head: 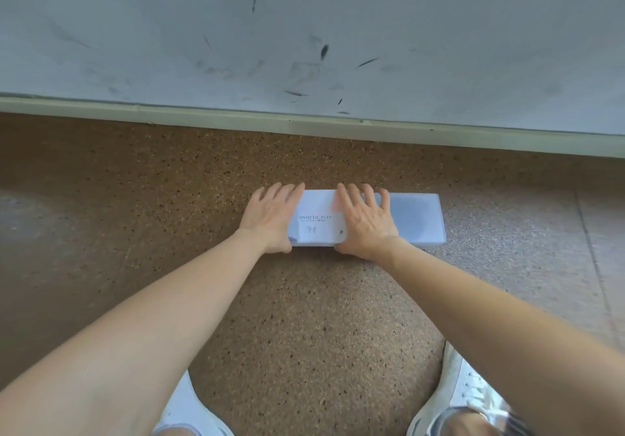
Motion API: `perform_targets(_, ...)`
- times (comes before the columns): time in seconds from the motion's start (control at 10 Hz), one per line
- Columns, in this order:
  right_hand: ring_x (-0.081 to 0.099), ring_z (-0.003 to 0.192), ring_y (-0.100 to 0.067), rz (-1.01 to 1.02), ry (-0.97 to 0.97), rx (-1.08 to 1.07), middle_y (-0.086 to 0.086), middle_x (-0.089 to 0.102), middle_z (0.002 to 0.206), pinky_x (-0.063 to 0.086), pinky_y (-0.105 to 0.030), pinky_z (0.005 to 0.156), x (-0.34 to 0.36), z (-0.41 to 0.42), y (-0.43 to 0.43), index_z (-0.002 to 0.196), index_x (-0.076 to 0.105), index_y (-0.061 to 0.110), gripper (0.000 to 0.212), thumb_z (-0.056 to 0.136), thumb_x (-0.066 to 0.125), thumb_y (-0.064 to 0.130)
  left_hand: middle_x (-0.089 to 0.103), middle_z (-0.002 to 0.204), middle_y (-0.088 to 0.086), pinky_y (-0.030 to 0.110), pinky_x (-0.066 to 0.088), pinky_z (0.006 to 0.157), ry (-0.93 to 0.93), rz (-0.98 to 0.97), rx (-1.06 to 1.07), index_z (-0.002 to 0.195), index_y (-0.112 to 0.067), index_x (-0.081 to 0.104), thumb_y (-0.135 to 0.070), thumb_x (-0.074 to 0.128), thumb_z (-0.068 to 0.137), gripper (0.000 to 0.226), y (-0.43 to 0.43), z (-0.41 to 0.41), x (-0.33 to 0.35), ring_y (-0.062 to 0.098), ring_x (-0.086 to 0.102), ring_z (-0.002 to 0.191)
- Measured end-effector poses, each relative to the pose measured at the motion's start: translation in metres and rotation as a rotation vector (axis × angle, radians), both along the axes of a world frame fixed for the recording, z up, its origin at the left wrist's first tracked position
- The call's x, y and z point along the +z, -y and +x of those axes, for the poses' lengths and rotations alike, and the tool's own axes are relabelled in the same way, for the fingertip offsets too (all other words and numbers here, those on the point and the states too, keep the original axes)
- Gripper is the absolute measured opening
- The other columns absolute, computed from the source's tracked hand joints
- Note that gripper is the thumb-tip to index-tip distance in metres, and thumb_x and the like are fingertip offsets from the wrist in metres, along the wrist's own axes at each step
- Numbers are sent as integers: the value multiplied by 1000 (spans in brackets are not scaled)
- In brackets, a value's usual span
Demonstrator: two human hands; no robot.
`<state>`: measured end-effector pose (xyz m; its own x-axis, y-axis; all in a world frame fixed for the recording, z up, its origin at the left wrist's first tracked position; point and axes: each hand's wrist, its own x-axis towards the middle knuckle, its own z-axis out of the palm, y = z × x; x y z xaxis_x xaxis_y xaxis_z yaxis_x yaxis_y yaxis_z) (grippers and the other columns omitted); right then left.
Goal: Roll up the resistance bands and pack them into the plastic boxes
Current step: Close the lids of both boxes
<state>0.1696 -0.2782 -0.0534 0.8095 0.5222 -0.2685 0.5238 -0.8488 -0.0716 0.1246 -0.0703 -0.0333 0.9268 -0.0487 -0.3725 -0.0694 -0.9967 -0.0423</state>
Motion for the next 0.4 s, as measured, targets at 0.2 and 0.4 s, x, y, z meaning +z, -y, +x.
perform_targets(0.2, 6, 156, -32, 63, -77, 50, -5, 8, 169, 11, -55, 123, 2, 1, 20, 160, 6, 15, 116, 76, 78, 51, -2, 172, -2, 44, 11, 127, -43, -36, 65, 162, -27, -5, -38, 84, 73, 126, -1, -4, -1, 27, 5, 157)
perform_targets(0.4, 10, 157, -27, 133, -116, 65, -4, 8, 171, 18, -47, 124, 26, 1, 43, 162, 9, 16, 111, 81, 78, 49, 3, 171, -1, 44, 19, 125, -42, -101, 92, 163, -28, 0, -45, 85, 74, 124, -8, -18, 24, 26, 11, 156)
